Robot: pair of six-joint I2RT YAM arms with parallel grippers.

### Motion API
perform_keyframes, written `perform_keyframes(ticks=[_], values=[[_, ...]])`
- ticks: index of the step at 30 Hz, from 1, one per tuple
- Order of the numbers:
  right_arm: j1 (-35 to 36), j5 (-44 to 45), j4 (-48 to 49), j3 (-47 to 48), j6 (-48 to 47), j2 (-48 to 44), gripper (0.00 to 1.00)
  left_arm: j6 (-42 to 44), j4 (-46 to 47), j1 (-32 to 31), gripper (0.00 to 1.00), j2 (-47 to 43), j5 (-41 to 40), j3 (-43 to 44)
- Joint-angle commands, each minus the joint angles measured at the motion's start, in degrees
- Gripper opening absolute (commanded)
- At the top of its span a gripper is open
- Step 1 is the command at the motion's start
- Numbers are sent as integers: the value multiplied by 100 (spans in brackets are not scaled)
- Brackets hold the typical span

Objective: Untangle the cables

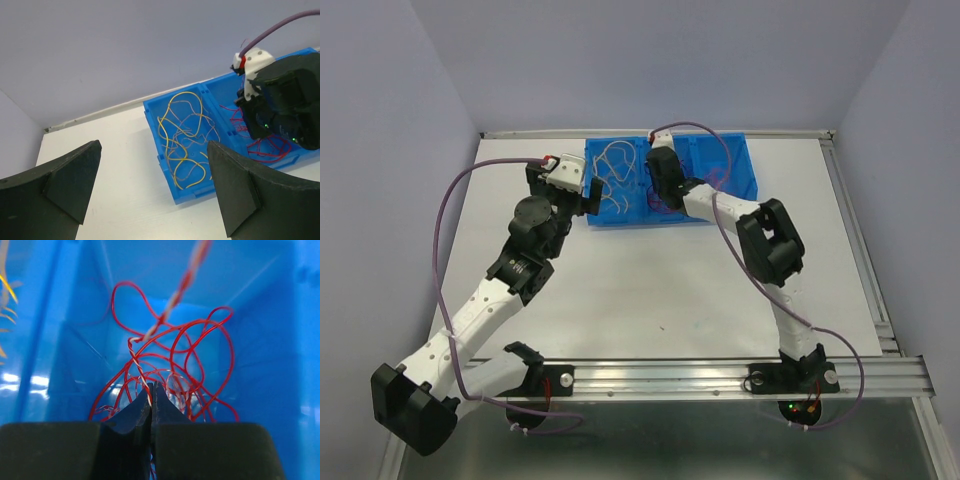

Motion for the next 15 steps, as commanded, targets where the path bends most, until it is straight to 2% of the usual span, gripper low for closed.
perform_keyframes(ticks=[1, 6, 7, 8, 11, 14, 15], values=[[-81, 43, -609, 683, 177, 371, 0, -48, 342, 26, 99, -53, 98, -2], [-468, -1159, -961, 824, 855, 574, 1, -57, 325, 26, 99, -71, 142, -2], [-494, -1205, -970, 815, 908, 539, 6, -66, 334, 35, 99, -71, 151, -11], [-503, -1188, -979, 798, 891, 486, 16, -57, 325, 26, 99, -71, 151, -11], [-503, -1153, -979, 772, 882, 267, 27, -57, 334, 26, 99, -54, 151, -11], [-495, -1179, -1084, 824, 917, 4, 43, -48, 334, 26, 99, -45, 151, -2], [-495, -1170, -1197, 842, 935, -67, 46, -57, 334, 26, 99, -53, 159, -11]])
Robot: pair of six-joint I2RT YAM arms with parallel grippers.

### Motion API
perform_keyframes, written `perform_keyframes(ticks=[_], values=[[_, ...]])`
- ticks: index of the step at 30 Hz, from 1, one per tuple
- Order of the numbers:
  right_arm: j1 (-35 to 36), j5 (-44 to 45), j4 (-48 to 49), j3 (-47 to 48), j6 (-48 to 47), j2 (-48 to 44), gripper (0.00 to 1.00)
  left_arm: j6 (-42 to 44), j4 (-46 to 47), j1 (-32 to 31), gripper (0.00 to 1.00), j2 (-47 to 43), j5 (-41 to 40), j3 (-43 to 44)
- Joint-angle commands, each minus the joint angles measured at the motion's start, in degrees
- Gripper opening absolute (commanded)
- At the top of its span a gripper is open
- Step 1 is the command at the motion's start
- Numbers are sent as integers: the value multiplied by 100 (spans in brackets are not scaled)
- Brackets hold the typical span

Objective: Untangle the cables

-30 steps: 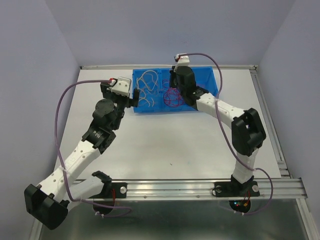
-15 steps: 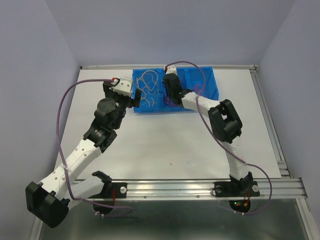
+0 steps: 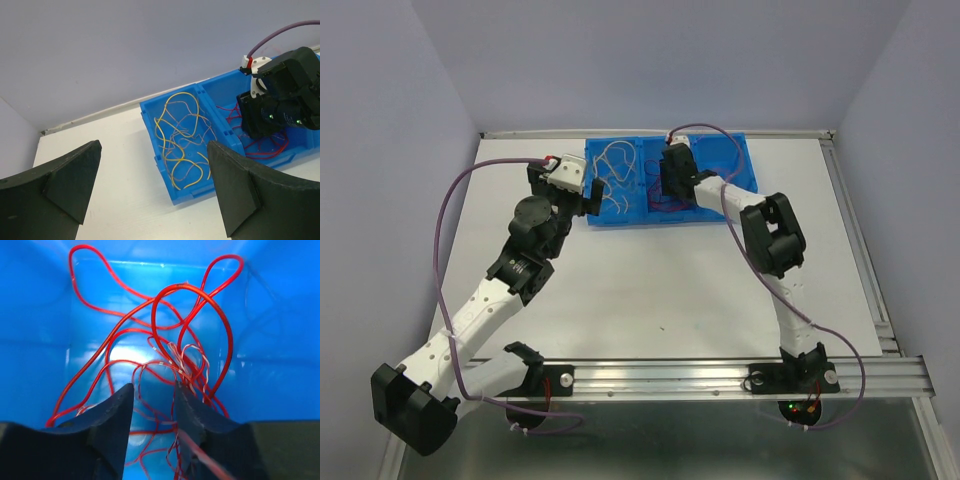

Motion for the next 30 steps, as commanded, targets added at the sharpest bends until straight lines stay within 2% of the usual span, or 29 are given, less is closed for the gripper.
perform_keyframes(ticks=[1, 2, 4, 6, 11, 20, 23, 24, 26, 29, 30], values=[[69, -73, -258, 407, 157, -666, 46, -44, 329, 35, 99, -71, 44, -11], [87, -64, -355, 424, 166, -806, 49, -52, 321, 26, 99, -71, 52, -11], [87, -47, -478, 468, 192, -948, 66, -53, 312, 26, 99, -80, 70, -11], [87, -64, -732, 600, 218, -1071, 73, -35, 312, 26, 99, -63, 70, -11], [96, -134, -1409, 1040, 350, -1194, 77, -35, 285, 35, 99, -18, 88, 6], [210, -222, -1419, 671, 263, -1924, 82, -17, 277, 35, 99, -1, 123, 15], [210, -170, -1506, 881, 157, -1767, 81, -17, 268, 35, 99, 25, 132, 24], [210, -152, -1524, 960, 140, -1714, 75, -17, 259, 35, 99, 26, 123, 24], [210, -125, -1568, 1188, 78, -1573, 73, -9, 268, 26, 99, 17, 105, 15], [210, -336, -1717, 1609, 16, -1169, 78, -9, 268, 35, 99, 25, 114, 15], [210, -424, -1866, 1837, 25, -985, 82, -9, 276, 26, 99, 34, 114, 15]])
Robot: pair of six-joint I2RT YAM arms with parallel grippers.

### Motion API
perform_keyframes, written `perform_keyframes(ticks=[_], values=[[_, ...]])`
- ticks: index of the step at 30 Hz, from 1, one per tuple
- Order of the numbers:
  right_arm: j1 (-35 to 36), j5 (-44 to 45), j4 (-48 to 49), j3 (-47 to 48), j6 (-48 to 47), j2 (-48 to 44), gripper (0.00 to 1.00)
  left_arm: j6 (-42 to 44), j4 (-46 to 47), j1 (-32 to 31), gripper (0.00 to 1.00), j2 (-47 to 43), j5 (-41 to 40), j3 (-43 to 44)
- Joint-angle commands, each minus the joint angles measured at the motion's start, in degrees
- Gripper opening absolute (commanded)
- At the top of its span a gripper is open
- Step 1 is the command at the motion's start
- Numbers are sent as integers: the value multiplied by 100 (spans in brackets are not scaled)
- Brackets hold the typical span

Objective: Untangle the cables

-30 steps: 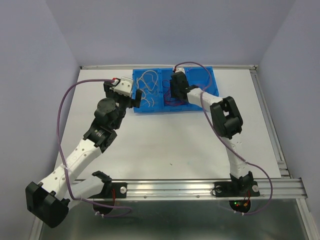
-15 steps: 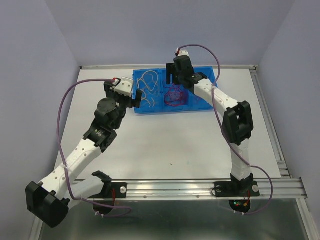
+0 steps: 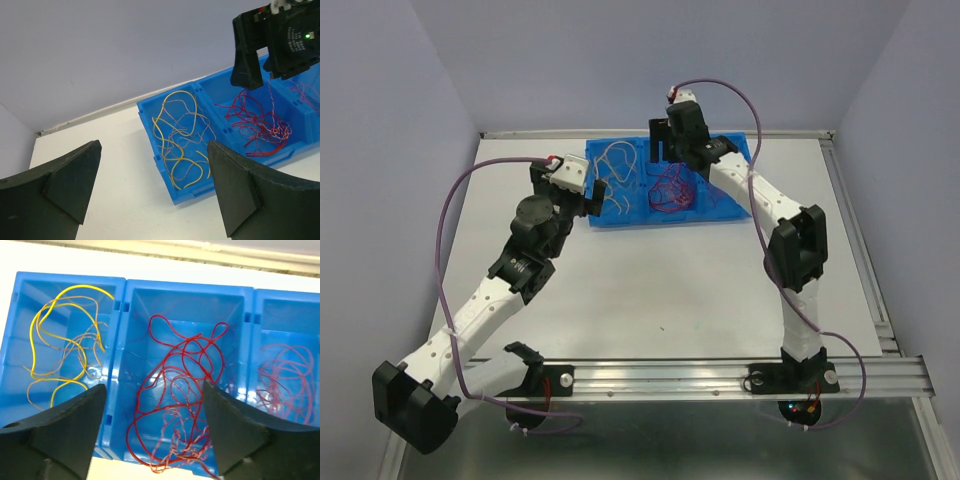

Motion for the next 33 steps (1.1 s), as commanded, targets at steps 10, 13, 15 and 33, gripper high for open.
perform_keyframes(ticks=[10, 13, 15, 33], values=[[28, -466, -2204, 2204, 604, 1107, 100, 33, 219, 26, 99, 89, 123, 50], [20, -1063, -1905, 1430, 656, 544, 100, 103, 193, 26, 99, 142, 465, 50], [28, -1214, -1440, 841, 735, 17, 100, 121, 167, 26, 99, 195, 730, 7], [28, -1548, 11, -1164, 1307, -1583, 100, -37, 1992, 816, 99, 2084, 4178, -319]])
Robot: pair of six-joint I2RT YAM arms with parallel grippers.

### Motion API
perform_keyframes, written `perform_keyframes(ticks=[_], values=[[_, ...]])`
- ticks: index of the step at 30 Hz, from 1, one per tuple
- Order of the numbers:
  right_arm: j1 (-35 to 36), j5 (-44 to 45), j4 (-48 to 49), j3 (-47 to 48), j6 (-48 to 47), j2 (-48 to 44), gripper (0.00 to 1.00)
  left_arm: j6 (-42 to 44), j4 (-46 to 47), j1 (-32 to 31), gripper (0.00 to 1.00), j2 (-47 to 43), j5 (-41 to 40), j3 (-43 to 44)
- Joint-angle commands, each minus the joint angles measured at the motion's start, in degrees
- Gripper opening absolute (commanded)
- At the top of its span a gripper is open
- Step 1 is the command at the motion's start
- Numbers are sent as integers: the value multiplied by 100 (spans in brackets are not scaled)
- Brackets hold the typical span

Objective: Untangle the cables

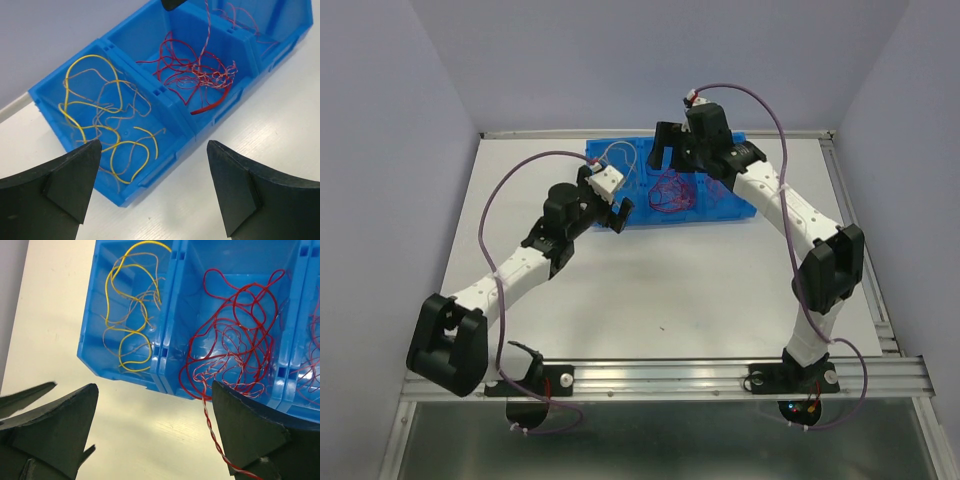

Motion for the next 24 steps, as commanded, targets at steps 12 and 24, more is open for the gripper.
perform_keyframes(ticks=[12, 24], values=[[28, -241, 743, -635, 289, -637, 100, -430, 2887, 765, 90, 2431, 3985, 694], [37, -452, 998, -899, 386, -1032, 100, -764, 3257, 396, 72, 3407, 3705, 1784]])
